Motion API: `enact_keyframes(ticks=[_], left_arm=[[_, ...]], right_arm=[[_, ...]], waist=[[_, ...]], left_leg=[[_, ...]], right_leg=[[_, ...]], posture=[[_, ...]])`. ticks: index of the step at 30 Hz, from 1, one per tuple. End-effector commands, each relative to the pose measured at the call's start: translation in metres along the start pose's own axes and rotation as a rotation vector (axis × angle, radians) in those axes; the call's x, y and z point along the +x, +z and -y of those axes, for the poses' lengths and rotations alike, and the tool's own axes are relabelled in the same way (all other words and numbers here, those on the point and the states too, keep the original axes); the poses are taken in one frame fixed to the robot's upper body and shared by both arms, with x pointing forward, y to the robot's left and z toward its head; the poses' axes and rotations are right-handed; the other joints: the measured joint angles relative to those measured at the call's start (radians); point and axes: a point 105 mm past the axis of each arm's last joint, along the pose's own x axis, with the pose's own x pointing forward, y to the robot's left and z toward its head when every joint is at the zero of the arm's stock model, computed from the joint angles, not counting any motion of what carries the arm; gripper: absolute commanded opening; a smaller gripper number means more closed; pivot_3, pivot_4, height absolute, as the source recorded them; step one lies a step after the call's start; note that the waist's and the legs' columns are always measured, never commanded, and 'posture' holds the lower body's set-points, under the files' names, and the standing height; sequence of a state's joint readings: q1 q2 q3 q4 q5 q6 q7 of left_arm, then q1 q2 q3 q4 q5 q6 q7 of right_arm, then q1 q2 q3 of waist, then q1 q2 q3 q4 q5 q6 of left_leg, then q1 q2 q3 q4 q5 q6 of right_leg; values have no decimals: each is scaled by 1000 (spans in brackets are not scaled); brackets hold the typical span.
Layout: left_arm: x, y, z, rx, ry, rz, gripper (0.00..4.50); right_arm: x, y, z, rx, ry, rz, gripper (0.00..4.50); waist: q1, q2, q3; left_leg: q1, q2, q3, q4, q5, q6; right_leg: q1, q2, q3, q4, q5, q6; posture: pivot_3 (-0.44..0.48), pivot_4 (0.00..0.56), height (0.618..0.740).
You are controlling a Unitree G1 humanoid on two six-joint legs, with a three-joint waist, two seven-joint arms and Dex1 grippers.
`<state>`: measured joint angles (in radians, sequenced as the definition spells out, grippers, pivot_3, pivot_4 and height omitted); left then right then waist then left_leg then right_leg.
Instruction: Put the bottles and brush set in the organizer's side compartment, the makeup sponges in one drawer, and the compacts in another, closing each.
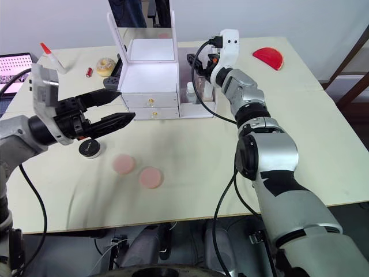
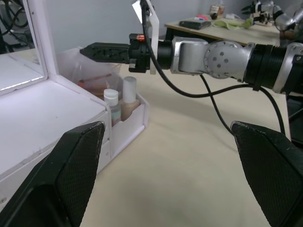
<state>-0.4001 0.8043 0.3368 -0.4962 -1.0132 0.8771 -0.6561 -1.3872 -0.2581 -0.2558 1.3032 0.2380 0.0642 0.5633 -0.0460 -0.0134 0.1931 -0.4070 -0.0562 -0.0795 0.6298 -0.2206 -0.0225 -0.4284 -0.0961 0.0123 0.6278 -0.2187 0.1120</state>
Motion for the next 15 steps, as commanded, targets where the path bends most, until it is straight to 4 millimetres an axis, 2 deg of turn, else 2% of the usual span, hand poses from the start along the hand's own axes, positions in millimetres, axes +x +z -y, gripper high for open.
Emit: enact_keyframes(ticks=[1,4,6,10,14,15], left_arm=[[-10,8,-4,58,31,16,4500],[-19,3,-12,55,67,3,4500],[-29,-3,-21,58,110,-21,4500],[-53,-12,-37,49,186,-53,4500],[-93,-35,-57,25,299,-142,4500],[-100,-39,-60,20,318,-156,4500]], right_arm=[[-8,55,-5,-74,102,123,4411],[-29,69,-5,-115,197,136,4411],[-60,71,-6,-162,257,117,4411],[-119,60,-9,-236,296,34,4411],[-183,41,-3,-311,307,-84,4411],[-194,37,-1,-326,301,-110,4411]], waist=[[1,0,0],[3,0,0],[5,0,0],[14,0,0],[6,1,1],[6,1,0]], left_leg=[[0,0,0,0,0,0],[0,0,0,0,0,0],[-1,1,-1,0,0,0],[-1,1,-2,-1,-1,1],[-1,2,1,0,-1,1],[-1,2,2,-1,-1,1]], right_leg=[[0,0,0,0,0,0],[0,0,0,0,0,0],[0,0,-1,0,0,0],[-1,-1,-1,0,-1,0],[-1,-2,1,0,-3,-4],[-1,-2,1,-1,-3,-4]], posture=[[0,150,737],[0,150,737],[0,150,737],[0,150,737],[0,150,737],[0,150,737]])
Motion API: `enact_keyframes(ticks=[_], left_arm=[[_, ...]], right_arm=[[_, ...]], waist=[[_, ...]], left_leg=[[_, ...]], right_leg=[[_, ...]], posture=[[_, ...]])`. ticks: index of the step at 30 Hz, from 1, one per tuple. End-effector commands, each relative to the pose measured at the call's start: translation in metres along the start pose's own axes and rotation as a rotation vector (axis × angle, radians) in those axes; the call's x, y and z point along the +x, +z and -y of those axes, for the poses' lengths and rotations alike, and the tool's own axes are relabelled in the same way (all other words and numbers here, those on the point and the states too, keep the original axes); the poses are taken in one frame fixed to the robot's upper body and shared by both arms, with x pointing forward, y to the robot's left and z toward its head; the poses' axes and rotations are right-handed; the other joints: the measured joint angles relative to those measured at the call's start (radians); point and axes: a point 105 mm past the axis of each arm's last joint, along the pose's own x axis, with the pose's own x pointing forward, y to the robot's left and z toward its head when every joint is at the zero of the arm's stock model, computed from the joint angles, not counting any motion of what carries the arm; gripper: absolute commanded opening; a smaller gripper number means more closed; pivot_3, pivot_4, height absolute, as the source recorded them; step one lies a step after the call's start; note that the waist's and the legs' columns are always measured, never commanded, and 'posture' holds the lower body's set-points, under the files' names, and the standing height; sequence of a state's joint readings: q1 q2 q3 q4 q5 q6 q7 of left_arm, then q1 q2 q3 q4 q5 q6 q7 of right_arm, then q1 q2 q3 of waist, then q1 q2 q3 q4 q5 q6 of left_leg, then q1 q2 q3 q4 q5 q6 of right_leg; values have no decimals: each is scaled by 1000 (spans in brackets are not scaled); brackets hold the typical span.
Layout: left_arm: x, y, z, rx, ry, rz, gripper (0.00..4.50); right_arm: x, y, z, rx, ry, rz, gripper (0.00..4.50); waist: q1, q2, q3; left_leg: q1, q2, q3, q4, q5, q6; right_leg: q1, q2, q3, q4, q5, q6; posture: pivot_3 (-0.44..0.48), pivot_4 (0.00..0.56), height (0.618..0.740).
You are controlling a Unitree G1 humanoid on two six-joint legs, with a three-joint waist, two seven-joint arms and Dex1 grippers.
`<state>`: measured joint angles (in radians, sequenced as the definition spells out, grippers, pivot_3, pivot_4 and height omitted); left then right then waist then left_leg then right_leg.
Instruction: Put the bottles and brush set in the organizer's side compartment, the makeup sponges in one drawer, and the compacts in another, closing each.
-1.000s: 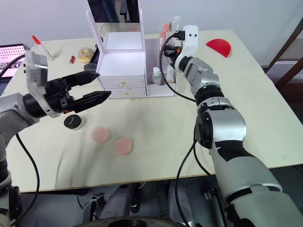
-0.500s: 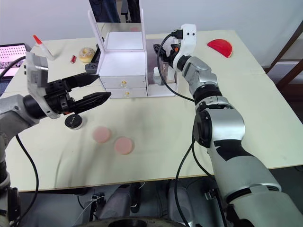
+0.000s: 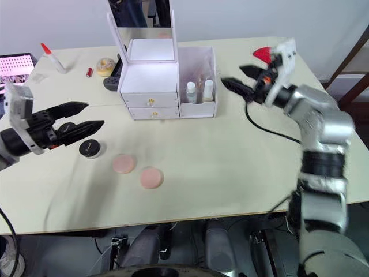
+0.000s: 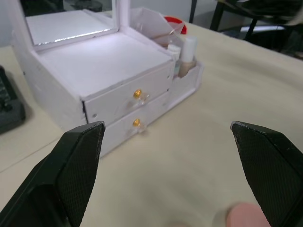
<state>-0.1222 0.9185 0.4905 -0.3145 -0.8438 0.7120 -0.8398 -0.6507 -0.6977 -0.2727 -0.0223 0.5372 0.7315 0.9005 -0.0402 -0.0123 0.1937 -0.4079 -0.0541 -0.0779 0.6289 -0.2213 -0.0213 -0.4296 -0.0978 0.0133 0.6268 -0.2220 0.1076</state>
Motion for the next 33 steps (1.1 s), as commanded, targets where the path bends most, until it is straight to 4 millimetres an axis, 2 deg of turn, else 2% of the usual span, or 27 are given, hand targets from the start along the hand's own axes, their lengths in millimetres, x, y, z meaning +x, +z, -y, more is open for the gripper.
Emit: enact_keyframes(ticks=[1,4,6,12,14,21,33], left_arm=[[-35,-11,-27,25,125,-40,4500],[-69,-37,-50,12,252,-112,4500],[-88,-48,-61,7,322,-135,4500],[-122,-63,-76,12,423,-180,4500],[-125,-62,-78,14,436,-166,4500],[-121,-59,-79,23,420,-164,4500],[-112,-54,-77,41,401,-148,4500]], right_arm=[[-46,6,-14,-128,22,-35,4411],[-98,-18,2,-165,-104,-145,4411],[-126,-30,12,-160,-185,-196,4411],[-178,-51,25,-123,-326,-260,4411],[-182,-54,23,-111,-326,-258,4411],[-177,-63,16,-95,-308,-257,4411],[-168,-62,12,-91,-297,-240,4411]], waist=[[1,0,0],[5,-1,-1],[7,-1,-1],[21,-1,-1],[28,-1,-1],[29,-1,-1],[29,-2,-1]], left_leg=[[1,1,0,0,0,1],[1,1,2,1,-1,1],[1,1,3,1,-1,1],[0,3,4,0,-1,0],[0,3,4,0,-1,1],[0,3,3,0,-2,1],[0,3,3,0,-1,1]], right_leg=[[1,0,0,0,-2,-1],[2,0,0,-1,-2,-3],[2,-1,0,-3,-2,-3],[2,-4,-1,-9,-1,-4],[2,-5,-1,-9,-1,-4],[3,-5,-1,-10,-1,-4],[3,-5,-2,-10,-1,-4]], posture=[[0,150,737],[0,150,737],[0,150,737],[0,150,737],[0,150,737],[0,150,737],[0,150,737]])
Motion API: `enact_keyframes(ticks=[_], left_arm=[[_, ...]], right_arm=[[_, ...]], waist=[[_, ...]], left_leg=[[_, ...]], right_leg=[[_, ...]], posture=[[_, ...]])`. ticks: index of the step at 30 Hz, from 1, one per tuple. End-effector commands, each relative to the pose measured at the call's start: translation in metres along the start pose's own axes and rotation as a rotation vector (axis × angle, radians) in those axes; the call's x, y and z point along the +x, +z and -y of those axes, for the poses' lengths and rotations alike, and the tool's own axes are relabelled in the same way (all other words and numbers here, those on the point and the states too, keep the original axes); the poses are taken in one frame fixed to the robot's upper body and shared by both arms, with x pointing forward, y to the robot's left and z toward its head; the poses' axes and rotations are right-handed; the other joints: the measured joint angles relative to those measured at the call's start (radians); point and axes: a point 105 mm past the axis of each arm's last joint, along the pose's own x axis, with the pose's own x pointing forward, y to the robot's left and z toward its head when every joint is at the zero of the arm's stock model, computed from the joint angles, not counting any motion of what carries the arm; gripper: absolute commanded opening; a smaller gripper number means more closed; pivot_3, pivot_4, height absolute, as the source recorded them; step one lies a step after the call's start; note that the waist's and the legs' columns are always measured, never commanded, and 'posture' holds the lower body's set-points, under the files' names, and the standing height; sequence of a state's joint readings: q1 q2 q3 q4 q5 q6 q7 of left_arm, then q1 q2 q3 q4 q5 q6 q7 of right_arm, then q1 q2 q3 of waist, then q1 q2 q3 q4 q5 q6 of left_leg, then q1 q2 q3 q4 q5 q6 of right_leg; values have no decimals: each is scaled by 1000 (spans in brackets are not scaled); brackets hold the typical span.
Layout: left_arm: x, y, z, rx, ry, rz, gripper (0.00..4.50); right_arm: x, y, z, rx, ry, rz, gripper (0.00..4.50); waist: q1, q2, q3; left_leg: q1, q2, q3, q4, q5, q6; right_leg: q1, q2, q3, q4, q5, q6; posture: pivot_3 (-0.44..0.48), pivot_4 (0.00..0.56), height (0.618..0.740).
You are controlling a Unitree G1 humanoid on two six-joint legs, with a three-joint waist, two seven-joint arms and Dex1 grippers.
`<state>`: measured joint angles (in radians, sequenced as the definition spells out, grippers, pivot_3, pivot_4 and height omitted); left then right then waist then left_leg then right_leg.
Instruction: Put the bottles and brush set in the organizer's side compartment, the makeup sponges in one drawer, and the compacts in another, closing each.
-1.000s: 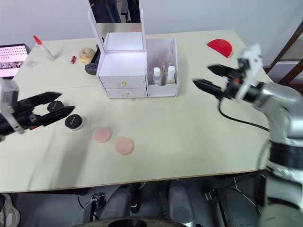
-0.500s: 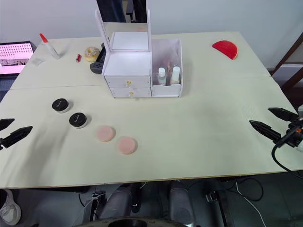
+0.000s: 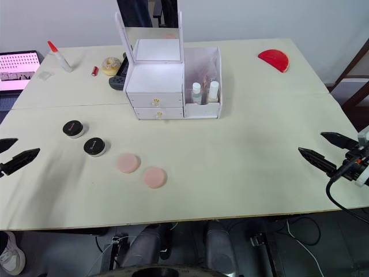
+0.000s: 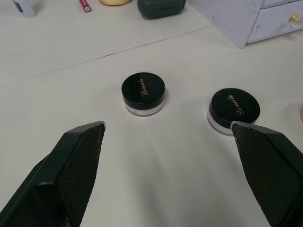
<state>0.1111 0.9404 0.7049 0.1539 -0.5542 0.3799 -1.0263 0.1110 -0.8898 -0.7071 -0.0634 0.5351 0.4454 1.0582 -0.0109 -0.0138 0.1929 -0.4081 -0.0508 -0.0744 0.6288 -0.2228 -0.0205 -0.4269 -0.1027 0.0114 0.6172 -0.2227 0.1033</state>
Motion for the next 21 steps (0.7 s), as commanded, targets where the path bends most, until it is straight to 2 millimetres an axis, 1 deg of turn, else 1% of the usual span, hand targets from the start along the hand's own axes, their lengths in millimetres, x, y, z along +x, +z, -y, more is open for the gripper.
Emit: enact_keyframes(ticks=[1,4,6,11,14,18,21], left_arm=[[-1,14,2,53,0,23,4500],[4,17,12,50,-13,46,4500],[11,22,26,31,-18,95,4500],[35,28,77,-37,-1,196,4500],[45,28,102,-102,44,242,4500],[62,34,151,-155,71,282,4500],[70,40,172,-176,88,302,4500]], right_arm=[[3,13,-5,-32,16,35,4411],[11,22,-10,-29,31,59,4411],[22,34,-16,-15,48,102,4411],[52,55,-34,-16,113,157,4411],[68,65,-47,-26,153,172,4411],[92,82,-65,-24,220,221,4411],[103,91,-74,-23,251,246,4411]], waist=[[0,0,0],[-1,0,0],[-1,0,0],[1,-1,0],[4,-1,0],[7,-1,0],[19,-1,0]], left_leg=[[0,0,0,0,0,0],[0,0,0,0,0,0],[0,0,0,0,0,0],[0,1,0,2,0,0],[0,0,0,2,0,0],[0,0,0,5,0,0],[0,0,1,6,0,0]], right_leg=[[0,0,0,0,0,0],[0,0,0,0,0,0],[0,0,0,0,0,0],[0,0,1,0,2,2],[1,1,1,0,3,2],[2,4,1,0,6,4],[3,4,1,0,7,4]], posture=[[0,150,737],[0,150,737],[0,150,737],[0,150,737],[0,150,737],[0,150,737],[0,150,737]])
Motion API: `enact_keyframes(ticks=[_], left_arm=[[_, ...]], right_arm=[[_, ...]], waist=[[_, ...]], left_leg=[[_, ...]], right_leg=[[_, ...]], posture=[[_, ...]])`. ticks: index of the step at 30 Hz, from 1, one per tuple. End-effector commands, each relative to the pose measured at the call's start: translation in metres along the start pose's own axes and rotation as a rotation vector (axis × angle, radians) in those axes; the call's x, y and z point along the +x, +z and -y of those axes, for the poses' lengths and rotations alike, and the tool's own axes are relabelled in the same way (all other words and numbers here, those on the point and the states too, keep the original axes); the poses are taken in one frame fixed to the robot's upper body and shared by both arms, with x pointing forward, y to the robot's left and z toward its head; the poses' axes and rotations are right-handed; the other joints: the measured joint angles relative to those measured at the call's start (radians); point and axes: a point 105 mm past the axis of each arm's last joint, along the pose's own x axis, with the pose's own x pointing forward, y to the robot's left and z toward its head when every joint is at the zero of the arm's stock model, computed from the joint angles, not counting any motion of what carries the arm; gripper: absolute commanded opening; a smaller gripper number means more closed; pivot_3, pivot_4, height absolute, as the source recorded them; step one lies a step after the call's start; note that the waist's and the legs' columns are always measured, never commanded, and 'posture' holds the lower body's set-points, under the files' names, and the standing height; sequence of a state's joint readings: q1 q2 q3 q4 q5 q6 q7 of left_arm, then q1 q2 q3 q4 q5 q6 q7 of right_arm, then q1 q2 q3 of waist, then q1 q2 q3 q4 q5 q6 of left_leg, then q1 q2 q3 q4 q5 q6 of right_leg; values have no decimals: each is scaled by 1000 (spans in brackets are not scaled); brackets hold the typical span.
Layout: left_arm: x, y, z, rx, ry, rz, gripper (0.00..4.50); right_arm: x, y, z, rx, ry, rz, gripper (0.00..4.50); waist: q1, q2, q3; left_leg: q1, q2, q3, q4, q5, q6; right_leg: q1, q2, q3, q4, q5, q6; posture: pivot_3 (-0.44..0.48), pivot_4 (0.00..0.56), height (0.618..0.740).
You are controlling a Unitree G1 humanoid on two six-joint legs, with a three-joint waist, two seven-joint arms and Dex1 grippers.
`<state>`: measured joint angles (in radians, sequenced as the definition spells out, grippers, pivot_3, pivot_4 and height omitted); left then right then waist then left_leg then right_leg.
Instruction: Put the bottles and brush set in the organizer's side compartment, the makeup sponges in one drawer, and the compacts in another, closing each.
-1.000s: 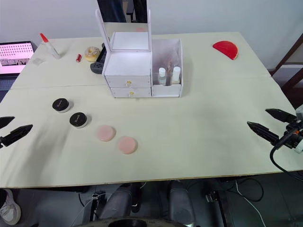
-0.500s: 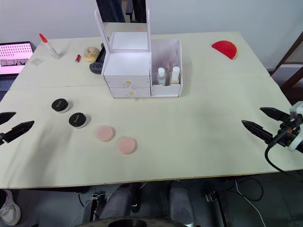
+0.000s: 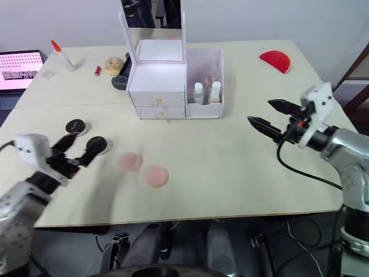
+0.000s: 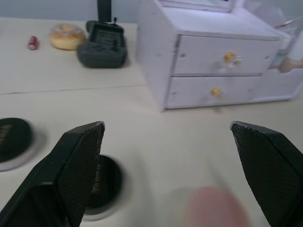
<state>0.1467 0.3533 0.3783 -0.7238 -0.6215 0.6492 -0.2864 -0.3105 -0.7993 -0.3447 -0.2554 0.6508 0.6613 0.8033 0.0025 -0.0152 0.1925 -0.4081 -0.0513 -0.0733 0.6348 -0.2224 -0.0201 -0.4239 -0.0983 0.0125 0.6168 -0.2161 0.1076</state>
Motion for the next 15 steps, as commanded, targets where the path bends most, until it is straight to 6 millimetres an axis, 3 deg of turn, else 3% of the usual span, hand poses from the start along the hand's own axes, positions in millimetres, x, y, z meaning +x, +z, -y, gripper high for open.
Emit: enact_keyframes(ticks=[1,7,12,15], left_arm=[[7,12,22,57,38,52,4500],[31,8,58,93,24,57,4500],[65,-2,79,109,46,52,4500],[97,-5,93,110,68,64,4500]], right_arm=[[13,16,-7,-30,30,56,4411],[28,17,-12,-36,72,62,4411],[37,15,-18,-42,102,58,4411],[40,15,-19,-48,111,51,4411]], waist=[[9,0,0],[13,0,0],[11,0,0],[12,-1,0]], left_leg=[[0,0,0,0,0,0],[0,-1,3,1,0,0],[0,-2,3,3,0,0],[0,-3,3,3,0,1]], right_leg=[[0,0,0,0,0,0],[1,1,0,0,0,0],[3,1,0,-1,0,1],[3,1,-1,-1,0,1]], posture=[[0,150,737],[0,150,737],[0,150,737],[0,150,737]])
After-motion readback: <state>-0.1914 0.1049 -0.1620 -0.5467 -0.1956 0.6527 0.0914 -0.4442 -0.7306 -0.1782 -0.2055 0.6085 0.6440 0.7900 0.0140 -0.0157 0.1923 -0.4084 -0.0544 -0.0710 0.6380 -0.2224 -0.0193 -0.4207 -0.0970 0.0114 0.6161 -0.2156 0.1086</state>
